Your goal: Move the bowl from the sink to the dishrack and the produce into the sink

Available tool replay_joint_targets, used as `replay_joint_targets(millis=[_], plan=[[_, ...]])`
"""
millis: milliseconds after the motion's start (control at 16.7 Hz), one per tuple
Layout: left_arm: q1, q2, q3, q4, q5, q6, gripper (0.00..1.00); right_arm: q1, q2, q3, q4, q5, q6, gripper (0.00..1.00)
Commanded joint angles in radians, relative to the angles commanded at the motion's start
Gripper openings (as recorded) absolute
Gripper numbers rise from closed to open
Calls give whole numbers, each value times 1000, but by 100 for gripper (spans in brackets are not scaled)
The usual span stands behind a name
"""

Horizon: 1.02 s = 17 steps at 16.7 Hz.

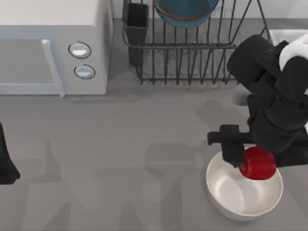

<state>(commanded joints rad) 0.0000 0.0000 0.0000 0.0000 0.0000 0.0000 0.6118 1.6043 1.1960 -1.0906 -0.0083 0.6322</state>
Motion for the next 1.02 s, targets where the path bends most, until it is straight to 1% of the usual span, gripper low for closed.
replay_joint_targets(millis=[240,420,600,840,1020], plan=[[0,0,0,0,0,0,100,-18,5,-13,30,-7,-11,0],[0,0,0,0,0,0,100,-93,8,-36,141,-34,-59,0],[0,0,0,0,0,0,100,-201,-11,-65,339,-74,-125,0],[0,0,0,0,0,0,100,-376,-58,-131,696,-144,-213,0],[0,0,0,0,0,0,100,-496,-69,-185,911,-197,-260,0]])
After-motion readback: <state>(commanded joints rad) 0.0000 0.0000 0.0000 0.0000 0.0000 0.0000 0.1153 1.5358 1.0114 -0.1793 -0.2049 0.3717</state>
